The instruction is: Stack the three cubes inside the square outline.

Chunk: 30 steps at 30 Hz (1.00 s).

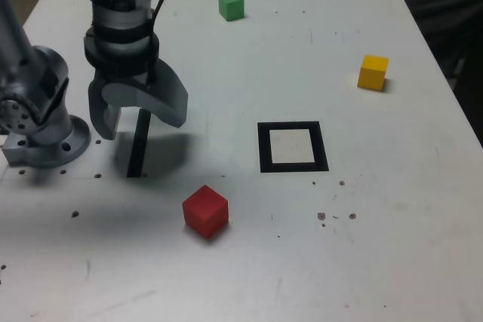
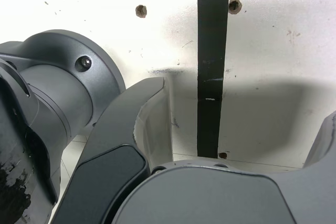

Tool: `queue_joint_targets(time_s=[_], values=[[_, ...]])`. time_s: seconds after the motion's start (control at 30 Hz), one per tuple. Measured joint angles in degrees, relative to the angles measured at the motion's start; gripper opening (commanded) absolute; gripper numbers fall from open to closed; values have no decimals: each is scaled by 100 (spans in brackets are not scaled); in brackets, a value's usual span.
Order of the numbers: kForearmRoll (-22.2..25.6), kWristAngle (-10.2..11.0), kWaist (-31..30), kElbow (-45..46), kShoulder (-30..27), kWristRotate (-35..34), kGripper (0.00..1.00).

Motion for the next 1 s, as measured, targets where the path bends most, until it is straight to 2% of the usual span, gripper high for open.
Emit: queue_joint_targets(time_s=[0.6,1.0], values=[[-47,0,0,34,0,0,99],[154,-40,-234,-76,-50,-13,99]])
